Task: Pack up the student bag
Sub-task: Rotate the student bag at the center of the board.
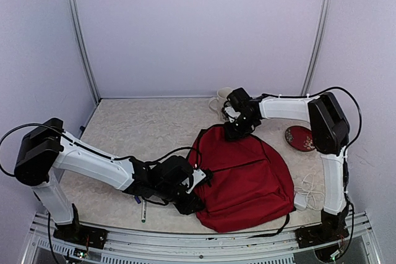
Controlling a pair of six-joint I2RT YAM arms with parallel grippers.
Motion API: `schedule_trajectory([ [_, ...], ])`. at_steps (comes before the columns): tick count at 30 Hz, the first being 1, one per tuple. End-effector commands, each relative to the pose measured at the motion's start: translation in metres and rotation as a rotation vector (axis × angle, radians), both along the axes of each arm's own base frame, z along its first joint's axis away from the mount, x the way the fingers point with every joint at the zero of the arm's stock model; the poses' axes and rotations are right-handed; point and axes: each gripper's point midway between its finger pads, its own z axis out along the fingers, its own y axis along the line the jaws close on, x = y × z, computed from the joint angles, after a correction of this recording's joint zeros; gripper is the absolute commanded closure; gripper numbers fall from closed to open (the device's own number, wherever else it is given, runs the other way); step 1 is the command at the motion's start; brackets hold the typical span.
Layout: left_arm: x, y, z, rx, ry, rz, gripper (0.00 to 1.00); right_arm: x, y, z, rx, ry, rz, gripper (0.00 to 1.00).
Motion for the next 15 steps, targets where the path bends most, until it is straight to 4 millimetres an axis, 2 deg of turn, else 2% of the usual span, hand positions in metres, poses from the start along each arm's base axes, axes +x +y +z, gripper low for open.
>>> schedule_trajectory([
  [1,-0.035,-0.017,0.026,-0.059,-0.011,-0.103,0.44,0.029,0.053,0.046,0.098,-0.107,0.106,0.58],
  [5,-0.02,-0.008,0.056,-0.105,-0.069,-0.051,0.24,0.029,0.046,0.086,0.109,-0.186,0.097,0.55],
  [9,0.015,0.012,0.103,-0.211,-0.106,0.065,0.13,0.01,0.029,0.128,0.116,-0.245,0.087,0.49],
  [10,0.027,0.019,0.109,-0.229,-0.104,0.108,0.11,0.002,0.025,0.137,0.122,-0.256,0.085,0.48],
  [12,0.059,0.037,0.11,-0.241,-0.08,0.229,0.1,-0.018,0.021,0.147,0.137,-0.269,0.092,0.46],
  [15,0.09,0.06,0.088,-0.201,-0.011,0.371,0.11,-0.06,0.027,0.146,0.167,-0.251,0.137,0.47],
])
